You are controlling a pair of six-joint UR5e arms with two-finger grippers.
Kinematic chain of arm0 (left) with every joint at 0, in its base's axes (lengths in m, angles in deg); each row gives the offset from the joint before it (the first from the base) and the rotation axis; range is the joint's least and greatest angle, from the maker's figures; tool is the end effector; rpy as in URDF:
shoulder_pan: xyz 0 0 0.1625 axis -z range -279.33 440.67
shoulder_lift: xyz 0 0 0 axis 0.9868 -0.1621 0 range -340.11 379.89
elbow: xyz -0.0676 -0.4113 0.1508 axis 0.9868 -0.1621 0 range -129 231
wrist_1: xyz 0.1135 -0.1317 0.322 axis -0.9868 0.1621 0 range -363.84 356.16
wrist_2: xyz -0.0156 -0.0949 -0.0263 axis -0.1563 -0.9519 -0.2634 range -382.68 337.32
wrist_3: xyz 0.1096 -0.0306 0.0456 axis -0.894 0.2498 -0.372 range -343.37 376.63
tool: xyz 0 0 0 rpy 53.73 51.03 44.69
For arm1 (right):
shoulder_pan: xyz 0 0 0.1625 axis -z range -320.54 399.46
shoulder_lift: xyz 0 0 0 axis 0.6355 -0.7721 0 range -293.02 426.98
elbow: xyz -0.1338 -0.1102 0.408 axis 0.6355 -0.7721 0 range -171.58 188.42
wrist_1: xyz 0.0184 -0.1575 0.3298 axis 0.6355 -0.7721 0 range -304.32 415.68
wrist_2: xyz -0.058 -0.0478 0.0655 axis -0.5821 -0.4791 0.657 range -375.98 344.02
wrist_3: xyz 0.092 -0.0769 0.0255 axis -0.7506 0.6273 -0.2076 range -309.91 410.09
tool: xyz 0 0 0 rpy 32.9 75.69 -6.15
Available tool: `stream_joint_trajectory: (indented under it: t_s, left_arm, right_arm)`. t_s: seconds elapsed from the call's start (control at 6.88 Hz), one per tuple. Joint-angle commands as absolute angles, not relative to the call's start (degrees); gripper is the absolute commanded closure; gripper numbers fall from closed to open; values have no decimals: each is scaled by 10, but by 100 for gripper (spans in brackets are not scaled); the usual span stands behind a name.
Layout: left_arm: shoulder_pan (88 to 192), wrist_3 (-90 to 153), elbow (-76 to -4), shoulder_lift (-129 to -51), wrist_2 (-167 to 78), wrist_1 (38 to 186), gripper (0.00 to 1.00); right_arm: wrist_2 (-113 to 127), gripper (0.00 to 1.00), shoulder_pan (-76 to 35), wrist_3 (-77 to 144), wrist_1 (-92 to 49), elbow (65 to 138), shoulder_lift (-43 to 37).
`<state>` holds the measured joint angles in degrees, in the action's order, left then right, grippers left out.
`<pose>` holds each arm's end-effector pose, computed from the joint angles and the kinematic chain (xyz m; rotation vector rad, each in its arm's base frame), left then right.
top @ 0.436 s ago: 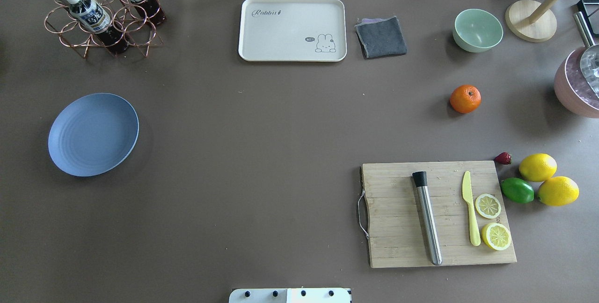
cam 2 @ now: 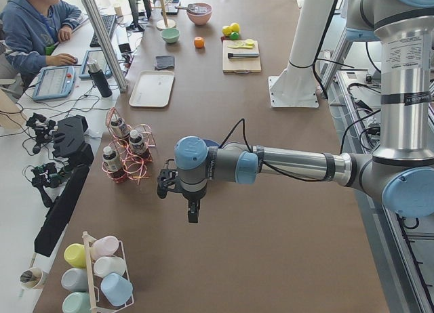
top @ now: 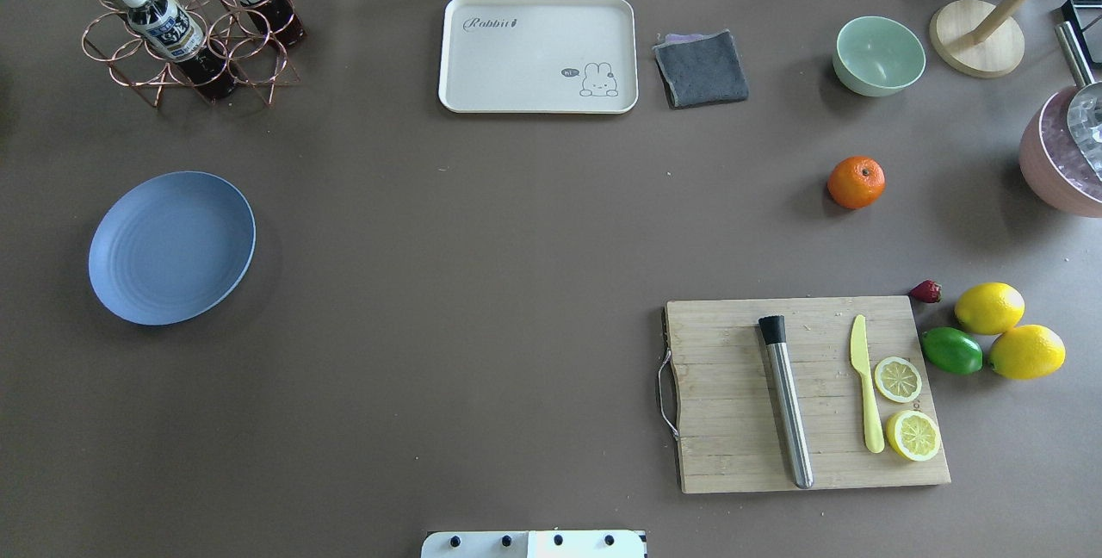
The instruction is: Pick orange to plate
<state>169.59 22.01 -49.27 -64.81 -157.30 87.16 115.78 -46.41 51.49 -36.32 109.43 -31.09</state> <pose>-0.0395 -0.4076 0.6508 0.0548 0.7823 -0.0307 0.0243 -0.3821 0.6737 -0.0016 -0.7293 -0.0985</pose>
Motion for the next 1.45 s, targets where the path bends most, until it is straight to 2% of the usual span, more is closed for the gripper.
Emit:
stream_joint_trajectory:
  t_s: [0.0,0.58,1.31]
  left_arm:
    - [1695,222,-492,-656,-1574,877,2]
    - [1696,222,-499,-668,-1575,918,2]
    - [1694,245,-466,-654,-1678,1117,2]
  right_arm:
    - [1164,0,-464,512,-363,1101,-310]
    - [1159,0,-463,508,-326,1106,-309]
    - [1164,0,-463,507,-257,1112,-306]
